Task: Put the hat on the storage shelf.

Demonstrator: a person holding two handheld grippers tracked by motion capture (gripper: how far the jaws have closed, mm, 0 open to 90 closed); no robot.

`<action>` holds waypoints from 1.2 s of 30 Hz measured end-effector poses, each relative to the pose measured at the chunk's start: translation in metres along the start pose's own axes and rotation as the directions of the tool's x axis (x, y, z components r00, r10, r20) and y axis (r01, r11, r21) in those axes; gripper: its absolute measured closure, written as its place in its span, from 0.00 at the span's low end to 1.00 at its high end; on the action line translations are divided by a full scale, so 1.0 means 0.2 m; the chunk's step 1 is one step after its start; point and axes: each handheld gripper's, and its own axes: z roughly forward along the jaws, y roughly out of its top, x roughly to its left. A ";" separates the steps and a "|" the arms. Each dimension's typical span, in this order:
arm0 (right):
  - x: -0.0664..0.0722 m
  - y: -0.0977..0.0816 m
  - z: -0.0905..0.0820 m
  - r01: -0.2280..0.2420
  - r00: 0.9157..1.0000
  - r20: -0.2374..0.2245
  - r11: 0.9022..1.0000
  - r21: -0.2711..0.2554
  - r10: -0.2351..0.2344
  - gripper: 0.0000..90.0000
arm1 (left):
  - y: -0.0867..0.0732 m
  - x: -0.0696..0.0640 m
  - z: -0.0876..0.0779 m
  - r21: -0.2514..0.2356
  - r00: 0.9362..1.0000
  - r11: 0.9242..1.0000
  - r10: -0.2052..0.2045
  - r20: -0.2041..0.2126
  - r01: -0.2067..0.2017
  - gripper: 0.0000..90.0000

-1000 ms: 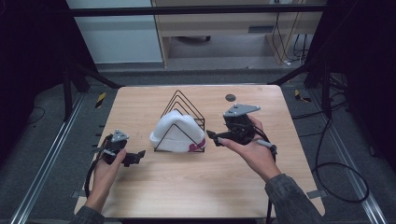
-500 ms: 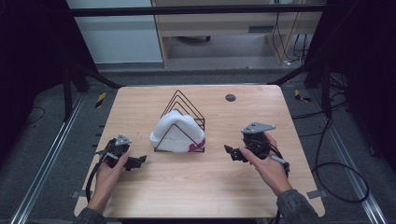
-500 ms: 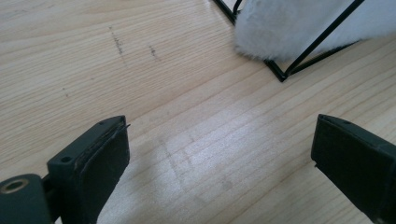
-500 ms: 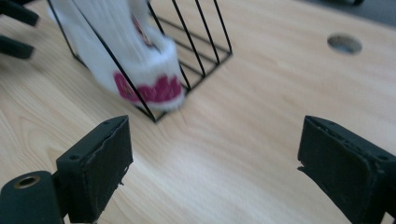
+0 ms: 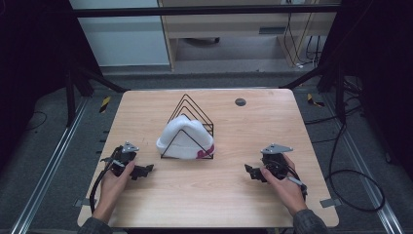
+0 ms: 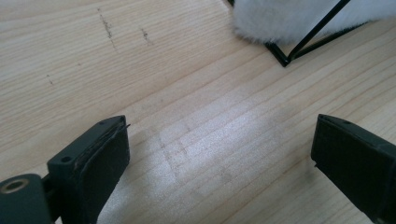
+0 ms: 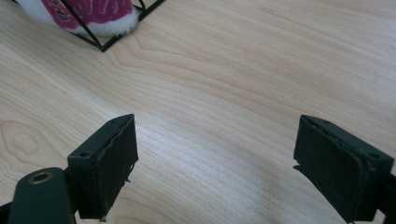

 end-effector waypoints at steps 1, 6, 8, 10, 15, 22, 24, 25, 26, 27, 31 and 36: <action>0.00 -0.01 0.00 -0.008 1.000 -0.002 1.000 -0.002 0.008 0.16 | 0.00 0.00 0.00 0.002 1.000 1.000 -0.002 0.002 0.002 0.04; -0.03 -0.03 0.03 -0.025 1.000 0.018 1.000 0.007 0.025 0.15 | -0.02 -0.01 0.02 0.002 1.000 1.000 0.002 -0.004 -0.002 0.03; -0.05 -0.03 0.04 -0.031 0.999 0.030 0.999 0.006 0.031 0.14 | -0.02 -0.01 0.02 -0.010 1.000 1.000 0.001 -0.009 -0.001 0.02; -0.06 -0.04 0.06 -0.057 0.998 0.041 0.998 0.006 0.057 0.14 | -0.03 -0.01 0.02 -0.016 1.000 1.000 0.004 -0.009 -0.004 0.01; -0.09 -0.05 0.09 -0.086 0.994 0.072 0.996 0.011 0.085 0.13 | -0.05 -0.01 0.03 -0.064 1.000 0.998 0.003 -0.008 -0.003 0.00; -0.08 -0.07 0.13 -0.094 0.991 0.098 0.996 0.000 0.093 0.12 | -0.06 -0.01 0.04 -0.080 1.000 0.997 0.004 -0.009 -0.004 0.00; -0.08 -0.07 0.13 -0.096 0.990 0.104 0.995 -0.005 0.096 0.12 | -0.06 -0.01 0.04 -0.080 1.000 0.997 0.004 -0.009 -0.005 0.00; -0.08 -0.07 0.13 -0.102 0.989 0.105 0.995 -0.008 0.102 0.12 | -0.06 -0.01 0.04 -0.080 1.000 0.997 0.004 -0.008 -0.004 0.00; -0.08 -0.08 0.14 -0.091 0.988 0.120 0.996 -0.017 0.093 0.12 | -0.06 -0.01 0.04 -0.080 1.000 0.997 0.004 -0.009 -0.004 0.00; -0.07 -0.08 0.14 -0.089 0.988 0.125 0.996 -0.013 0.089 0.12 | -0.06 -0.01 0.04 -0.081 1.000 0.997 0.003 -0.010 -0.003 0.00; -0.06 -0.07 0.15 -0.065 0.986 0.154 0.998 0.004 0.064 0.11 | -0.05 -0.02 0.04 -0.083 1.000 0.996 -0.014 -0.022 0.012 0.00; -0.05 -0.07 0.16 -0.058 0.985 0.161 0.998 0.010 0.056 0.10 | -0.04 -0.02 0.05 -0.082 0.999 0.996 -0.024 -0.035 0.021 0.00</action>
